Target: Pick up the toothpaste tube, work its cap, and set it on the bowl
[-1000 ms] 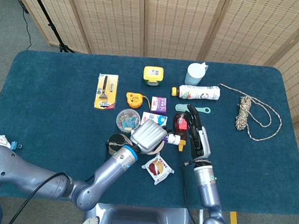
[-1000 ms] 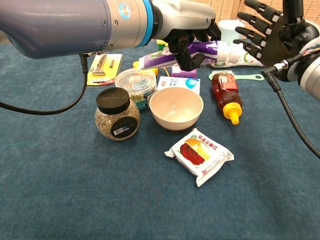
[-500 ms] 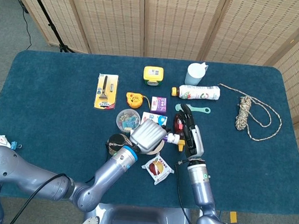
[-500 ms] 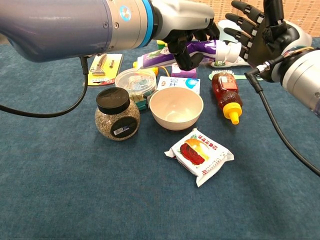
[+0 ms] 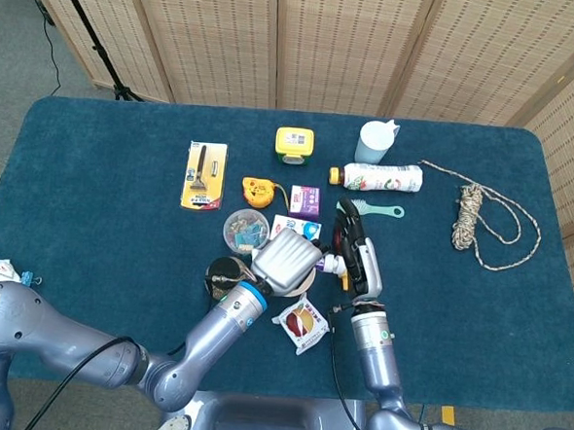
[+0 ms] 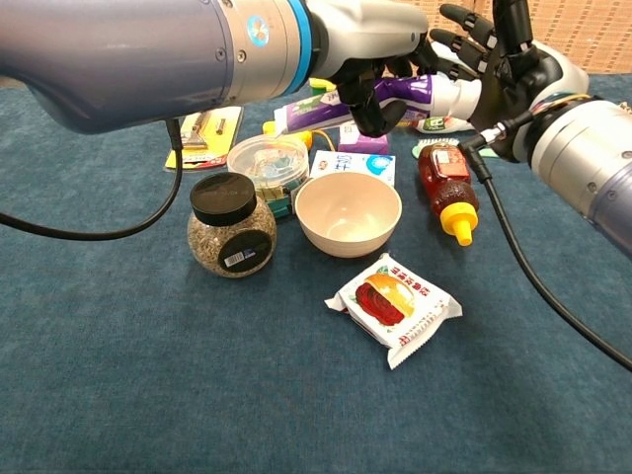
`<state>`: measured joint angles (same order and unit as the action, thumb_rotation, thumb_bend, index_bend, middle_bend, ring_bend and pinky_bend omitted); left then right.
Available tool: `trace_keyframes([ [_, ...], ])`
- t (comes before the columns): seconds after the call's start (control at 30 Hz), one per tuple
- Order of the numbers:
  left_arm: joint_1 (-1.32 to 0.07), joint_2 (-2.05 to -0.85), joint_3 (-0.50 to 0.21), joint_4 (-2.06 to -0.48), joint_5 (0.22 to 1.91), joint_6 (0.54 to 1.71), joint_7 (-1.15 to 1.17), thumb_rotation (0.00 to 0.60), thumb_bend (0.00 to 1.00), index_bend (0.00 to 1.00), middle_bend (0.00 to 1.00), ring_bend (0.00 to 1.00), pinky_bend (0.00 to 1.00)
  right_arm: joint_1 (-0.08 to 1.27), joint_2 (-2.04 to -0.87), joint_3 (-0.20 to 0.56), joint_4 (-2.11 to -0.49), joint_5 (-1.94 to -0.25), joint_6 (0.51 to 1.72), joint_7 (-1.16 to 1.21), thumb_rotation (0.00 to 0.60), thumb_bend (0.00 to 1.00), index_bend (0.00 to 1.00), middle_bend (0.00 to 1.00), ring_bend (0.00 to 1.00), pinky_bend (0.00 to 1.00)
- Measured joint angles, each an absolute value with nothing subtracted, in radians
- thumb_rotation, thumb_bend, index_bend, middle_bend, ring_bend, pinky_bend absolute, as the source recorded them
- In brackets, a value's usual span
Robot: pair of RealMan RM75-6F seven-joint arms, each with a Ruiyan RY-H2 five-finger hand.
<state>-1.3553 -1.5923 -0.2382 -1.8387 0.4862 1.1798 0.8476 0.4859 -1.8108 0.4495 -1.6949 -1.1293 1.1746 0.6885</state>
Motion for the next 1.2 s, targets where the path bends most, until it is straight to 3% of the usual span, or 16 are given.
trace_keyframes([
  [1.2, -1.363, -1.668, -0.287, -1.803, 0.437, 1.217, 0.93, 0.6, 1.0, 0.53, 0.46, 0.54, 0.66, 0.503, -1.821, 0.458, -1.68, -1.129, 1.141, 0.647, 0.157, 0.0, 0.0, 0.0, 0.0, 0.0],
])
